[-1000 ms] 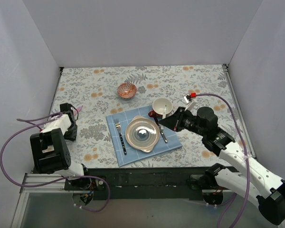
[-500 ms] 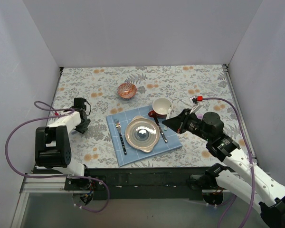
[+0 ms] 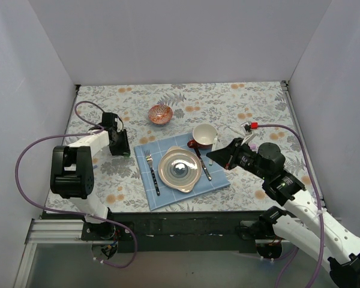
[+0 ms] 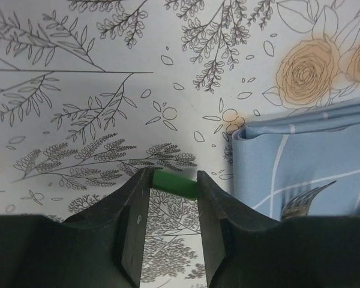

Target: Insert the pens into the pen caps

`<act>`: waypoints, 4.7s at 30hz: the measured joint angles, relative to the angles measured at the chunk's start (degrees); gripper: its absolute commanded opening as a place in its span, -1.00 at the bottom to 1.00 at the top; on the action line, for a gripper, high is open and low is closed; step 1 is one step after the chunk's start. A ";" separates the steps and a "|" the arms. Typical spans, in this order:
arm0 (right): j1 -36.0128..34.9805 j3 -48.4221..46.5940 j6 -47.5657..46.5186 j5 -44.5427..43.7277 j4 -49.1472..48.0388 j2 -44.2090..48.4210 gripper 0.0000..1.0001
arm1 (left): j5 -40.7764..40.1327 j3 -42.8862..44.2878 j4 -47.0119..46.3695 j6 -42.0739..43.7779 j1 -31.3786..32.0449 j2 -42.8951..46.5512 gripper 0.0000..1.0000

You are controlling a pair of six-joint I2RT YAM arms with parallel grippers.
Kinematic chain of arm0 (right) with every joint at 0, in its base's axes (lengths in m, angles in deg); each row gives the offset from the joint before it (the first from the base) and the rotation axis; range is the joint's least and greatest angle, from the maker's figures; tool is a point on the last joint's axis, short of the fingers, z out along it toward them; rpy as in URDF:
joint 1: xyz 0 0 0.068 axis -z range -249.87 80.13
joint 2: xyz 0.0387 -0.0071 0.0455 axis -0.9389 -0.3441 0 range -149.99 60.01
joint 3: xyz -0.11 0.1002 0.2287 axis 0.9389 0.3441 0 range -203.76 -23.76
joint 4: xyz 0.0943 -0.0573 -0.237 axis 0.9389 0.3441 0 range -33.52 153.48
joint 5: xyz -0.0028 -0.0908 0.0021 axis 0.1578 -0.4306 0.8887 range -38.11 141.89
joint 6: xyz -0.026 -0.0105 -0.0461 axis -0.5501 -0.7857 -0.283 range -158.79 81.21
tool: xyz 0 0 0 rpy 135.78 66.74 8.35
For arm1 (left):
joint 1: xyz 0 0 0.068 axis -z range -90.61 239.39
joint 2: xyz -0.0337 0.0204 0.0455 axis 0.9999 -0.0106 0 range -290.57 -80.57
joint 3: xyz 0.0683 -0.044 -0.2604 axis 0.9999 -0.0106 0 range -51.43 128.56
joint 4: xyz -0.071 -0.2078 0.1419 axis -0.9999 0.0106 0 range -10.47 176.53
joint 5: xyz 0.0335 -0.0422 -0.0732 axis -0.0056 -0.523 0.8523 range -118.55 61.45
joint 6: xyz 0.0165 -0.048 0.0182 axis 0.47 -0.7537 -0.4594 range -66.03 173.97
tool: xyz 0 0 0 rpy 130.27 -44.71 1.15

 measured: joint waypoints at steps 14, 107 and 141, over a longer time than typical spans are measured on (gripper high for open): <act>0.00 -1.75 -3.72 -2.54 4.61 2.34 -0.97 | 0.39 -3.50 1.70 27.39 3.63 4.48 -0.15; -14.36 2.91 -3.13 14.21 -17.18 -21.66 -0.97 | -2.43 -9.42 -9.29 -37.64 25.24 33.79 -1.00; -16.39 2.03 -1.09 10.08 -28.96 -28.94 -0.97 | 13.49 -25.09 -38.71 -38.73 32.83 46.29 -1.00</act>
